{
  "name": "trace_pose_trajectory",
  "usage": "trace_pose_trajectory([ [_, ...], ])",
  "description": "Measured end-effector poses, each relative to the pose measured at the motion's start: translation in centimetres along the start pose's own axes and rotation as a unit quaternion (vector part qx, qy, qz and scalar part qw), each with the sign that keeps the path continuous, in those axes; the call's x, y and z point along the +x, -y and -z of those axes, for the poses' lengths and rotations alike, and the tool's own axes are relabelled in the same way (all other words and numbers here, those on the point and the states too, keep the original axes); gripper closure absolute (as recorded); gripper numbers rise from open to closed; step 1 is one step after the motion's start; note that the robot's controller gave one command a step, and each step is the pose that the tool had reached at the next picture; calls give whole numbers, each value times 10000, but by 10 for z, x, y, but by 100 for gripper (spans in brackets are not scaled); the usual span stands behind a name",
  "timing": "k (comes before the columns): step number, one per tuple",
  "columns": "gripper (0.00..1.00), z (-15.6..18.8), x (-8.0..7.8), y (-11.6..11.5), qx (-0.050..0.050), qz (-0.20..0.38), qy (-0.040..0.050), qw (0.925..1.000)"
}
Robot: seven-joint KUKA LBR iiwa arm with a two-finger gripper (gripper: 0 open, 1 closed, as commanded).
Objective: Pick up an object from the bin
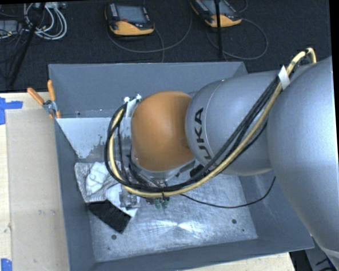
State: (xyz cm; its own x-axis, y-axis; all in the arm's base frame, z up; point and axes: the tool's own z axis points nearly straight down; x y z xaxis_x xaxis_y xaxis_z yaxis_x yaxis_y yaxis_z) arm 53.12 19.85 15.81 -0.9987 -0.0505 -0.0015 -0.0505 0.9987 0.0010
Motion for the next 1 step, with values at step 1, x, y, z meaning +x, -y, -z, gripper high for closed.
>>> trace_pose_trajectory([
  [1, 100, 6, 7, -2, 5, -3, -16, 10000],
])
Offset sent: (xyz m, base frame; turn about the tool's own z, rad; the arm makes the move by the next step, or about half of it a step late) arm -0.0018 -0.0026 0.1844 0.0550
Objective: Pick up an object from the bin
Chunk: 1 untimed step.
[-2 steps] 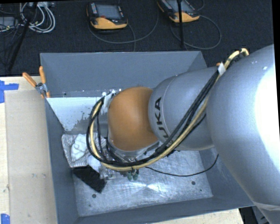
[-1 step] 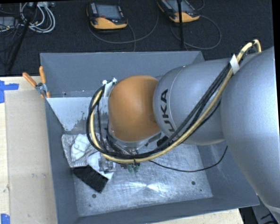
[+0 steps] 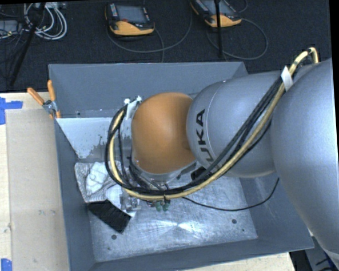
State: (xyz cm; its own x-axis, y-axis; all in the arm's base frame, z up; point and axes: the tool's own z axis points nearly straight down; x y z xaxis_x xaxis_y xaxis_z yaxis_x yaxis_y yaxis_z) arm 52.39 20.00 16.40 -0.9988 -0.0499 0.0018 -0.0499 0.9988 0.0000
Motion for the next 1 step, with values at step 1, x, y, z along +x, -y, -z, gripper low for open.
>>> trace_pose_trajectory([
  [1, 100, 3, 1, 0, 4, -14, -18, 10000],
])
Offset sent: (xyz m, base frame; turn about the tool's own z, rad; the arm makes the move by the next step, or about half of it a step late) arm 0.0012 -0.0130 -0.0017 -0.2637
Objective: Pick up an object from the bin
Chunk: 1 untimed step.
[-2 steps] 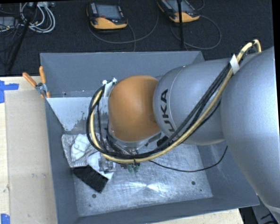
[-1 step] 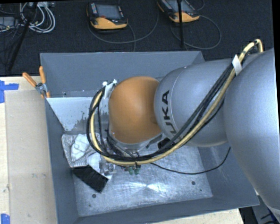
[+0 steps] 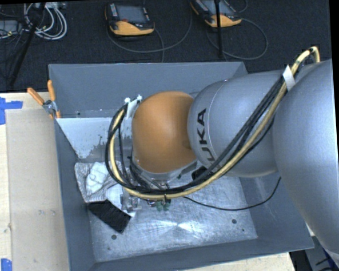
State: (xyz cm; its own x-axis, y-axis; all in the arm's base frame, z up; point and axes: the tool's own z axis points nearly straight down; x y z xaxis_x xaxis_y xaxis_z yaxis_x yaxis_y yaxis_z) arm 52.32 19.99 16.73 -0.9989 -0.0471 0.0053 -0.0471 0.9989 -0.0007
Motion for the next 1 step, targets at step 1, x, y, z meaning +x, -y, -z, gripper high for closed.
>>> trace_pose_trajectory([
  [1, 100, 50, -1, 1, -5, 136, 37, 9999],
])
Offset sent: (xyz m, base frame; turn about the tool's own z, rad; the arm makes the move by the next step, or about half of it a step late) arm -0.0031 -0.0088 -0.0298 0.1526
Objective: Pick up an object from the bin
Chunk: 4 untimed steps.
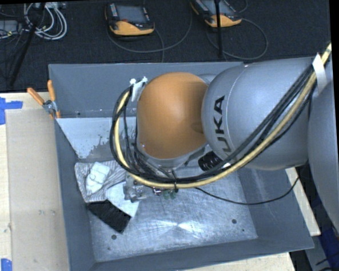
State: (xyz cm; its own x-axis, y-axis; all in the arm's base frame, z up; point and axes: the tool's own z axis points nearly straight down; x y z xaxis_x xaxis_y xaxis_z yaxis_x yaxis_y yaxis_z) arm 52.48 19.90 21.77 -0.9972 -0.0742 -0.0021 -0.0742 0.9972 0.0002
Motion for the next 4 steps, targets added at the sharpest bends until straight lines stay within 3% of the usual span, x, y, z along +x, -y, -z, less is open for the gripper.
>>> trace_pose_trajectory([
  [1, 0, -82, 7, 8, 9, -899, -34, 9959],
  [2, 0, -81, 6, 8, 2, -901, -16, 9959],
  [3, 100, -138, 3, -12, -72, -896, 98, 9959],
  [4, 100, -138, 3, -12, -72, -898, 96, 9959],
])
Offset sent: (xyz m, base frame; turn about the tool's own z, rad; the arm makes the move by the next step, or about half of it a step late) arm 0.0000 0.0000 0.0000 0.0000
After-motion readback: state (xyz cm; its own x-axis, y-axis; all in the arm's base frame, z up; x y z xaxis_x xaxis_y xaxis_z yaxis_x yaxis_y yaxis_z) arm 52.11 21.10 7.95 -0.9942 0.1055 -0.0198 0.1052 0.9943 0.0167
